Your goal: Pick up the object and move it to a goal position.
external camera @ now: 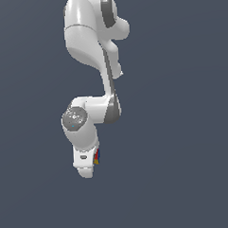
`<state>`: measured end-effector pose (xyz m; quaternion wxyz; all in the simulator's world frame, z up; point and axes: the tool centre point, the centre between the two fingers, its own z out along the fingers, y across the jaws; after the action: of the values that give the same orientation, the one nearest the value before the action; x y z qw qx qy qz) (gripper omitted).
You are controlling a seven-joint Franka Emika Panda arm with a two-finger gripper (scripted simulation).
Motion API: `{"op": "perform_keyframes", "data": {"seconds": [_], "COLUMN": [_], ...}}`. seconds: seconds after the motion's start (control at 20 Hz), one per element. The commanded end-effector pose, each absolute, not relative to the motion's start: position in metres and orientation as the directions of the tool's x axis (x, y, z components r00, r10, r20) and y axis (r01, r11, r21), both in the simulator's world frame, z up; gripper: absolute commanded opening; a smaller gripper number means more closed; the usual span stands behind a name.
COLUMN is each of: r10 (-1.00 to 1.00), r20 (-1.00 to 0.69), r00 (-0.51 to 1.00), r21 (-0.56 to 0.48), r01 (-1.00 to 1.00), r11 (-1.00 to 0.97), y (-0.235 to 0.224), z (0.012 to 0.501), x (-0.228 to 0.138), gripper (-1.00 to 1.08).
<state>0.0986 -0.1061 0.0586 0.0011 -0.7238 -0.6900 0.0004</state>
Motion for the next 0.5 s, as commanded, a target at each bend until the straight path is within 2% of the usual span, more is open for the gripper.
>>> {"op": "perform_keyframes", "data": {"seconds": [0.0, 0.45], "r10": [0.999, 0.999], "r20": [0.001, 0.000], "r00": [0.048, 0.048], "r21": [0.000, 0.000], "r01": [0.999, 0.999], "r11": [-0.048, -0.048], "y": [-0.116, -0.140], "z": [0.065, 0.078], "x": [0.109, 0.135], "gripper": [-1.00, -1.00]}}
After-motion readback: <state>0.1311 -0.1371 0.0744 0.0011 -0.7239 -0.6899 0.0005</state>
